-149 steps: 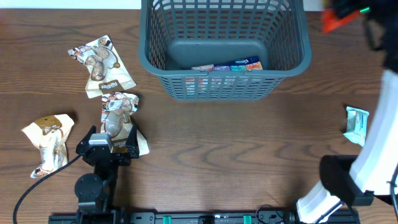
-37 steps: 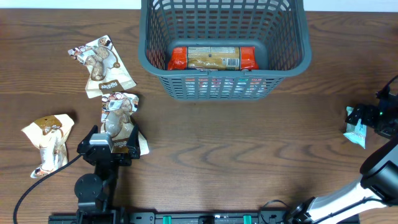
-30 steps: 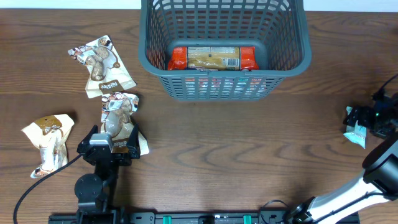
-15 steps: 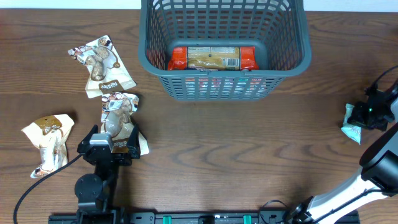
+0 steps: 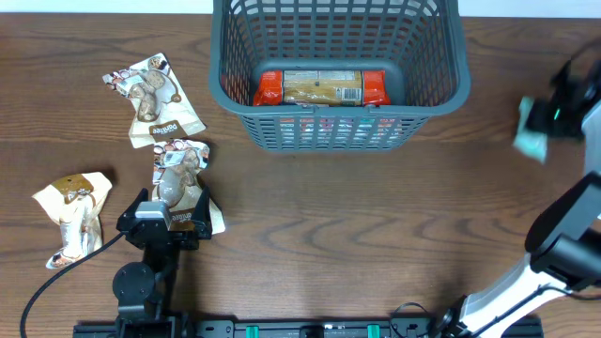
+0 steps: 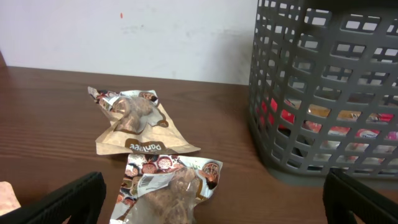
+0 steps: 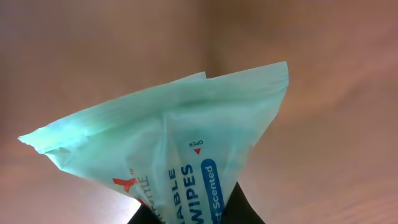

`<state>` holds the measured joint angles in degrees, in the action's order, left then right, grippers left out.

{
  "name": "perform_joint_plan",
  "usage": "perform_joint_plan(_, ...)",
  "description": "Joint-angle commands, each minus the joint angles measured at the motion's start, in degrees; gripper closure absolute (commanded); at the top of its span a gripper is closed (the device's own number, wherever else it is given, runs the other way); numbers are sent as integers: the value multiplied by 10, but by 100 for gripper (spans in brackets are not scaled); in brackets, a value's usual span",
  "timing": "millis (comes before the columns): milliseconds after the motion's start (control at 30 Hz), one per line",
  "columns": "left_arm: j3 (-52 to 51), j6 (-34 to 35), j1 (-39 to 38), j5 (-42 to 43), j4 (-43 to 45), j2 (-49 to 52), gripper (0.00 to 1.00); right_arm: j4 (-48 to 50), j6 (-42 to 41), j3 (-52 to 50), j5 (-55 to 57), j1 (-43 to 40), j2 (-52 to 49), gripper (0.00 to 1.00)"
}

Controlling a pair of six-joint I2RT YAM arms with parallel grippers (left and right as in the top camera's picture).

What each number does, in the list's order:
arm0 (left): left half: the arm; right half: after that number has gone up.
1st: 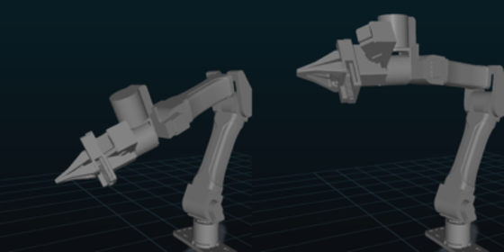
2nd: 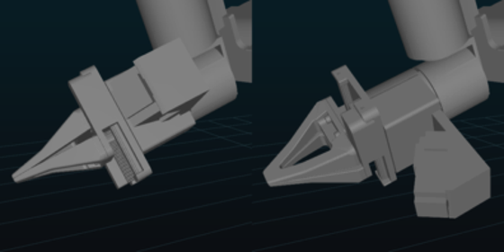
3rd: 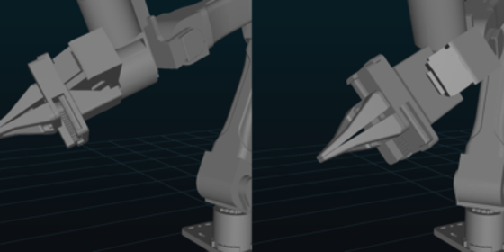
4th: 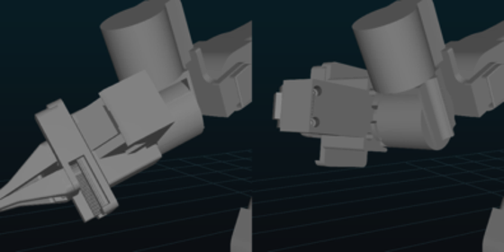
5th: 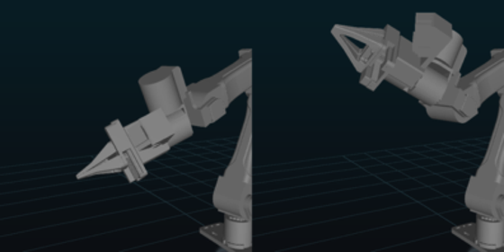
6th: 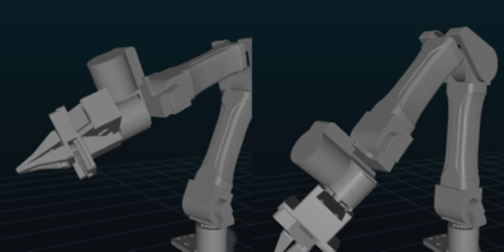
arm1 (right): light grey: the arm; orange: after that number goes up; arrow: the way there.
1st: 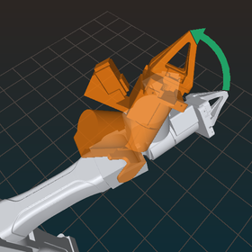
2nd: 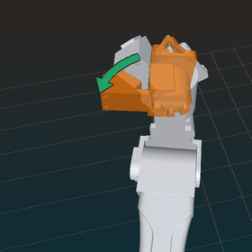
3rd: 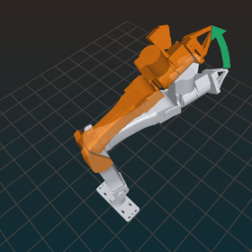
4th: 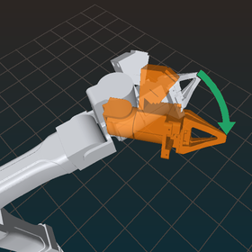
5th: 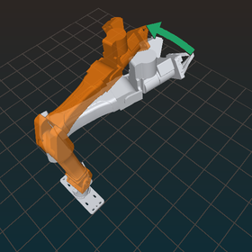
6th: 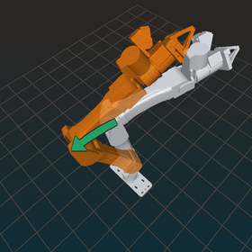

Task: Pack container
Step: 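Carry wipes packet with right gripper into basket and release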

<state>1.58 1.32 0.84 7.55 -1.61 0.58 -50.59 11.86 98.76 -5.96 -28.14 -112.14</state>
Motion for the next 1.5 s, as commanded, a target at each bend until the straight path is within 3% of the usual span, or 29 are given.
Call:
perform_joint_plan(0,-13,1,-3,9,-5,-3,2,1,-26,127,-25,48,83,99)
perform_joint_plan(133,-13,1,-3,9,-4,-3,1,-8,31,234,-67,117,97,99)
perform_joint_plan(267,-13,1,-3,10,-4,-3,1,-67,221,291,-197,215,98,99)
perform_joint_plan(400,-13,1,-3,10,-7,-3,1,-122,351,290,-212,311,94,99)
perform_joint_plan(600,-13,0,-3,10,-7,-3,1,-182,431,290,-131,418,52,99)
perform_joint_plan(800,-13,0,-3,10,-7,-3,1,-233,474,290,-126,444,-33,95)
perform_joint_plan(900,-13,0,-3,10,-7,-3,1,-247,472,290,-127,443,-78,87)
perform_joint_plan(967,-13,0,-3,10,-8,-3,1,-246,447,290,-127,443,-99,68)
perform_joint_plan(1067,-13,0,-3,8,-9,-3,1,-245,422,290,-127,443,-109,56)
perform_joint_plan(1100,-13,0,-3,8,-8,-3,1,-241,417,290,-128,443,-109,42)
perform_joint_plan(1133,-13,1,-3,8,-8,-3,1,-236,415,292,-127,443,-104,41)
perform_joint_plan(1167,-13,1,-3,8,-8,-3,1,-230,415,293,-127,443,-101,1)
perform_joint_plan(1333,26,49,-3,-41,-51,2,1,-203,378,315,-116,429,-67,1)
perform_joint_plan(1467,136,33,-3,-95,-133,52,1,-157,293,336,-110,382,-23,1)
